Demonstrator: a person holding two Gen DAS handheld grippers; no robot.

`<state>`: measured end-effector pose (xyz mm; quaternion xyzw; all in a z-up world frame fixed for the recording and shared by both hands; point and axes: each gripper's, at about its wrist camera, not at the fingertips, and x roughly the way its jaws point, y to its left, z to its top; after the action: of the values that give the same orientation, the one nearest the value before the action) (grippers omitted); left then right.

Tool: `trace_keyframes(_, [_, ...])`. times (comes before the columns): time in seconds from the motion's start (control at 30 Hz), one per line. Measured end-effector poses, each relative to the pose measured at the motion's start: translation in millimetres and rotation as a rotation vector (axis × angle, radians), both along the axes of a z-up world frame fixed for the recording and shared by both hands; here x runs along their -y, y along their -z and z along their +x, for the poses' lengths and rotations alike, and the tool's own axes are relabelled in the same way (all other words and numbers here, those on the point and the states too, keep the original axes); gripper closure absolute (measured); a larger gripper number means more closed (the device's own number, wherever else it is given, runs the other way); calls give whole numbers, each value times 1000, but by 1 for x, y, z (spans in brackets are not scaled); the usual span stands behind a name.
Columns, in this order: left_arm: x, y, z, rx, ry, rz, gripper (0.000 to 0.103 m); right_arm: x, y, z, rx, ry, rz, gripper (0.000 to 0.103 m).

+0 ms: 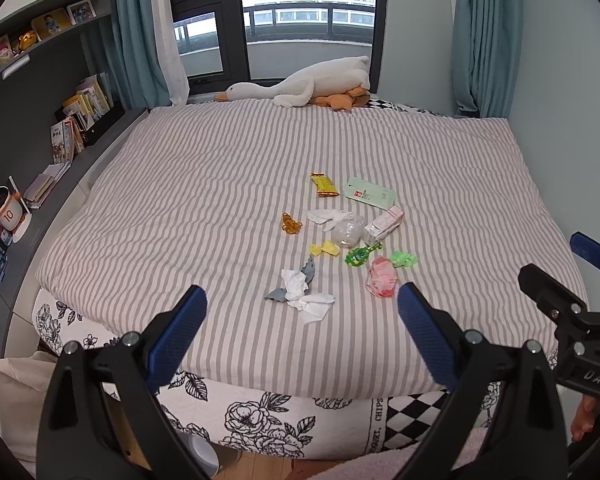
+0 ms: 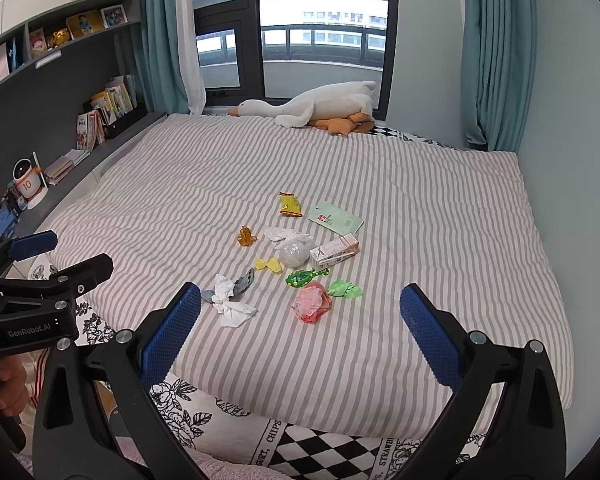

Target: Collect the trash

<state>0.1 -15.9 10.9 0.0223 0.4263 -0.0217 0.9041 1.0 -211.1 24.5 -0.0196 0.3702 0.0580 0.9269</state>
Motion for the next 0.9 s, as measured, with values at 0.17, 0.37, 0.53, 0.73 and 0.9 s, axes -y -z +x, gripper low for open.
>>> trace_keyframes(0.17, [1,0,0,-1,-1,0,7,0,1,-3,4,4,1,6])
trace_keyframes(0.37, [0,1,0,-6,1,-3,7,0,1,-3,0,4,3,6])
trace_keyframes(0.53, [-2,3,-1,-12,5,-5,7,0,4,-3,-3,8,9,6])
trace_keyframes(0.73, [-6,8,2,-27,8,-15,7,-3,11,2,-24,3,12,6])
trace_keyframes(0.9, [-11,20,10,-60,12,-31,7,-5,23,12,-58,-2,6,6])
